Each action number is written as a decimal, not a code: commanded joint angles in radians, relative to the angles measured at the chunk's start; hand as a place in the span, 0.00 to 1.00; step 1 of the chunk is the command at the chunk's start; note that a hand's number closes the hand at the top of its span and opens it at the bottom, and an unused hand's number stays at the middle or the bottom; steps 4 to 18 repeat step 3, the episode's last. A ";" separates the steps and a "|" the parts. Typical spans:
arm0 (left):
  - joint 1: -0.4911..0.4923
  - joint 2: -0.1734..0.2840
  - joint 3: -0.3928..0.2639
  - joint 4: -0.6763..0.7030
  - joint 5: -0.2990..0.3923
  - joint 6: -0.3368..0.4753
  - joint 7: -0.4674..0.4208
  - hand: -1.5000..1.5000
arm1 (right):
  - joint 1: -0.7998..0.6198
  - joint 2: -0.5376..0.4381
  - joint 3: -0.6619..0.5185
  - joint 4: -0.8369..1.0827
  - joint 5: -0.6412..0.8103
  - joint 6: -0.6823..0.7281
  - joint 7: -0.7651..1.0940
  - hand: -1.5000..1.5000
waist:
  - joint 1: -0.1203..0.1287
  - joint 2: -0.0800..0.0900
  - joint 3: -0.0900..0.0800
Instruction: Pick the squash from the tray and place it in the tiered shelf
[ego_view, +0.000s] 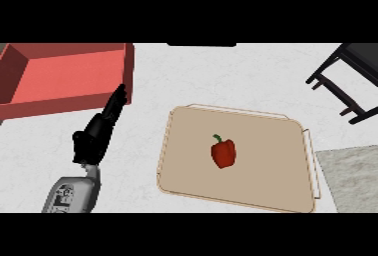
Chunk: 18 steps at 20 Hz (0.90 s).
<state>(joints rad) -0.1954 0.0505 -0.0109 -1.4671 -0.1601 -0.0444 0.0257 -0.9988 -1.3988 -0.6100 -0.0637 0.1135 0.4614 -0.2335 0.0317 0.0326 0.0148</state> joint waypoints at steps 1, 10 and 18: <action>0.016 0.005 0.001 0.006 0.000 -0.005 -0.011 0.50 | 0.051 -0.036 -0.006 0.013 -0.006 0.086 -0.012 0.00 | -0.008 -0.002 0.002; 0.005 -0.003 0.002 -0.001 0.001 0.004 -0.004 0.50 | 0.088 -0.029 -0.007 0.016 -0.005 0.089 -0.056 0.00 | -0.018 0.001 0.008; 0.005 -0.003 0.002 -0.001 0.001 0.004 -0.004 0.50 | 0.088 -0.029 -0.007 0.016 -0.005 0.089 -0.056 0.00 | -0.018 0.001 0.008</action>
